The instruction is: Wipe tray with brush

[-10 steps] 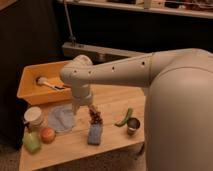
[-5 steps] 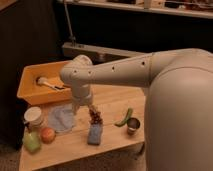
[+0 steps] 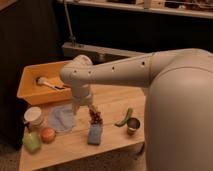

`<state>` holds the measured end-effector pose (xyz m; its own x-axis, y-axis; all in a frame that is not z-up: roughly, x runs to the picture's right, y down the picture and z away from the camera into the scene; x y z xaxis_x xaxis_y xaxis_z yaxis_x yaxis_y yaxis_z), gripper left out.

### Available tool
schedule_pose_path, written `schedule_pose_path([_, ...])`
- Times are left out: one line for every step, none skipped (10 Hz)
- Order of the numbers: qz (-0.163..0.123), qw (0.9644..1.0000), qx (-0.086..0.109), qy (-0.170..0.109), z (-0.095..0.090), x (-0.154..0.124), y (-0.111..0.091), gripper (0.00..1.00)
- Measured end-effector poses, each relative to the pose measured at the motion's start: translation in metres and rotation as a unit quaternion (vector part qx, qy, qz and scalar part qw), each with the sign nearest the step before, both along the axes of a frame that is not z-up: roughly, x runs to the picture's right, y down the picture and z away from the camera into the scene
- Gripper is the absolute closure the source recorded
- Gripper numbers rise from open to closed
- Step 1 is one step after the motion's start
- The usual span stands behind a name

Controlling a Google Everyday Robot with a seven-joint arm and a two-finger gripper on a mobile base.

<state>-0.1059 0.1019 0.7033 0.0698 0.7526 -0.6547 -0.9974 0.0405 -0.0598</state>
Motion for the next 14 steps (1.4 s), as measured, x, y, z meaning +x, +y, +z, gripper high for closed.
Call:
schedule_pose_path([0.0,1.0,0.0,0.0,0.0,0.0,0.0,0.35])
schedule_pose_path([0.0,1.0,0.0,0.0,0.0,0.0,0.0,0.35])
schedule_pose_path([0.0,1.0,0.0,0.0,0.0,0.0,0.0,0.35])
schedule_pose_path([0.0,1.0,0.0,0.0,0.0,0.0,0.0,0.35])
schedule_pose_path([0.0,1.0,0.0,0.0,0.0,0.0,0.0,0.35])
schedule_pose_path([0.0,1.0,0.0,0.0,0.0,0.0,0.0,0.35])
schedule_pose_path([0.0,1.0,0.003,-0.005,0.0,-0.001,-0.002,0.35])
schedule_pose_path([-0.001,0.9996,0.014,-0.025,0.001,-0.003,-0.012,0.35])
schedule_pose_path([-0.002,0.9987,0.027,-0.044,0.005,-0.006,-0.025,0.35])
schedule_pose_path([-0.012,0.9955,0.056,-0.076,0.015,-0.014,-0.045,0.35])
schedule_pose_path([-0.023,0.9883,0.091,-0.121,0.027,-0.027,-0.068,0.35])
schedule_pose_path([-0.035,0.9769,0.134,-0.163,0.039,-0.033,-0.095,0.35])
schedule_pose_path([-0.053,0.962,0.175,-0.203,0.044,-0.038,-0.124,0.35])
schedule_pose_path([-0.075,0.9476,0.2,-0.237,0.043,-0.045,-0.143,0.35])
